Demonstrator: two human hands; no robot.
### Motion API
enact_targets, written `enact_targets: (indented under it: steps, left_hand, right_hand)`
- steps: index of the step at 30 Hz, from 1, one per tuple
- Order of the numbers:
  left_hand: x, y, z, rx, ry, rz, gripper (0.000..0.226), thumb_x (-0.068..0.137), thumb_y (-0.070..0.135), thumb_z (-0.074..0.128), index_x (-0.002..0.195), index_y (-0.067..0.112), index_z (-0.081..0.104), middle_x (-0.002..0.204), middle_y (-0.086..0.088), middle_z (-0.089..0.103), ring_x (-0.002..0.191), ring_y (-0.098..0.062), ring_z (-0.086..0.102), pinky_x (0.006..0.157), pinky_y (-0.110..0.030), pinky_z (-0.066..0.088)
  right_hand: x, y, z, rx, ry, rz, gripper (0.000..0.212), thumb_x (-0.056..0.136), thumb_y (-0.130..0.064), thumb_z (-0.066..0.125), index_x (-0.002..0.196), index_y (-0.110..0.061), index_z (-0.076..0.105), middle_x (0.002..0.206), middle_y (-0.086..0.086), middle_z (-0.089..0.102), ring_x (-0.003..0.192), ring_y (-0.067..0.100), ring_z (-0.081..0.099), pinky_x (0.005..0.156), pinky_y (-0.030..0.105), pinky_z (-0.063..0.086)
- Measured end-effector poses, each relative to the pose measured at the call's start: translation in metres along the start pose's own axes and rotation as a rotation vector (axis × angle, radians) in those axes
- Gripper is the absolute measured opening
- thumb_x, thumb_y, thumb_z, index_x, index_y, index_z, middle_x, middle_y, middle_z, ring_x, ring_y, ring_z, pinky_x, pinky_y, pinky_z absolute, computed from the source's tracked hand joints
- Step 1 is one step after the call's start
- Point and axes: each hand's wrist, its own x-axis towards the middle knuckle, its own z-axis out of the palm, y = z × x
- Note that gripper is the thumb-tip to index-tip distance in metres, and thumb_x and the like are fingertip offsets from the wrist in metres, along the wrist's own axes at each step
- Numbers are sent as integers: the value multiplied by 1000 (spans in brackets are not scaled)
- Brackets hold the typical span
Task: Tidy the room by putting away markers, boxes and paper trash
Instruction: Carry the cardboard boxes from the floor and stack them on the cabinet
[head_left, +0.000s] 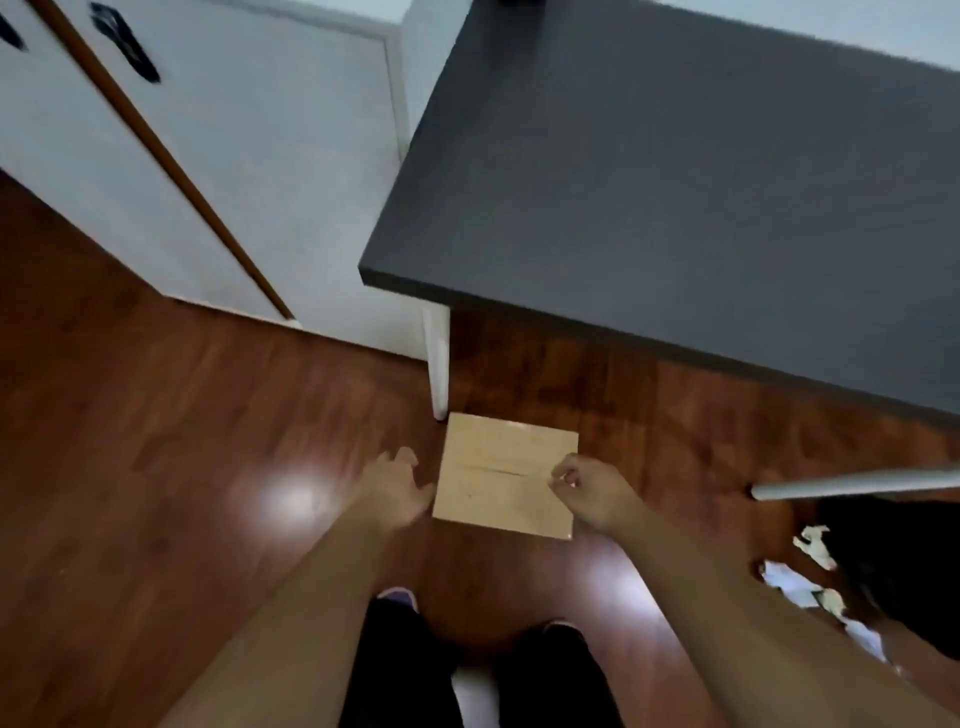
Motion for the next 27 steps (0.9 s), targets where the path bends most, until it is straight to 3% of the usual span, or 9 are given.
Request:
enact_targets:
  steps: [5, 7, 10, 13, 17, 19, 21, 23, 27]
  left_hand:
    - [55, -17, 140, -62, -131, -67, 73, 69, 59, 39, 128, 18, 53, 132, -8, 52, 118, -31, 50, 95, -40, 47]
    - [82, -31, 185, -72, -146, -93, 68, 76, 52, 47, 134, 16, 46, 134, -10, 51, 123, -32, 47, 99, -43, 44]
    - [132, -51, 243, -124, -139, -129, 75, 75, 56, 42, 142, 22, 38, 145, -2, 43, 134, -26, 38, 110, -41, 34]
    - [180, -67, 282, -258, -51, -199, 81, 70, 62, 38, 142, 25, 36, 144, -4, 42, 132, -28, 39, 108, -44, 34]
    - [233, -79, 309, -536, 84, -305, 83, 71, 38, 74, 138, 8, 36, 141, -12, 44, 127, -31, 46, 104, -46, 41]
    - [254, -84, 318, -692, 78, -309, 70, 67, 31, 80, 125, 4, 51, 124, -6, 58, 113, -23, 57, 96, -34, 47]
    - [263, -91, 324, -808, 41, -308, 65, 60, 37, 84, 112, 7, 59, 108, 0, 65, 100, -17, 62, 90, -29, 50]
    - [260, -102, 328, -869, 65, -350, 84, 45, 52, 83, 115, 12, 57, 110, -3, 68, 103, -22, 64, 94, -40, 52]
    - [198, -102, 282, -956, 175, -401, 53, 75, 18, 76, 121, 8, 53, 111, -6, 64, 105, -25, 61, 95, -42, 50]
  right_hand:
    - [57, 99, 75, 63, -76, 165, 23, 92, -26, 54, 109, -13, 63, 112, 7, 67, 95, 24, 63, 73, 25, 45]
    - [78, 135, 108, 107, -41, 228, 24, 90, -25, 55, 109, -14, 64, 113, 6, 67, 94, 20, 60, 72, 23, 42]
    - [114, 185, 165, 158, -19, 314, 30, 90, -23, 57, 118, -12, 60, 124, 8, 62, 110, 25, 58, 80, 25, 41]
    - [155, 220, 203, 164, 18, 377, 45, 90, -25, 59, 131, -9, 50, 135, 13, 54, 120, 30, 53, 91, 30, 40]
    - [214, 246, 226, 272, 74, 457, 71, 86, -32, 63, 144, -3, 32, 145, 20, 42, 129, 36, 44, 100, 37, 39]
    - [241, 253, 236, 429, 63, 476, 80, 78, -38, 69, 142, -4, 34, 140, 12, 46, 127, 34, 46, 102, 41, 39]
    - [259, 250, 246, 553, 103, 491, 66, 85, -25, 65, 140, -3, 36, 135, 11, 47, 125, 32, 47, 103, 42, 40]
    - [263, 246, 256, 621, 201, 490, 55, 88, -16, 63, 136, -3, 41, 127, 11, 51, 115, 28, 52, 96, 38, 44]
    - [224, 205, 240, 634, 239, 423, 45, 75, -19, 64, 118, -6, 59, 110, 8, 66, 98, 28, 64, 78, 33, 51]
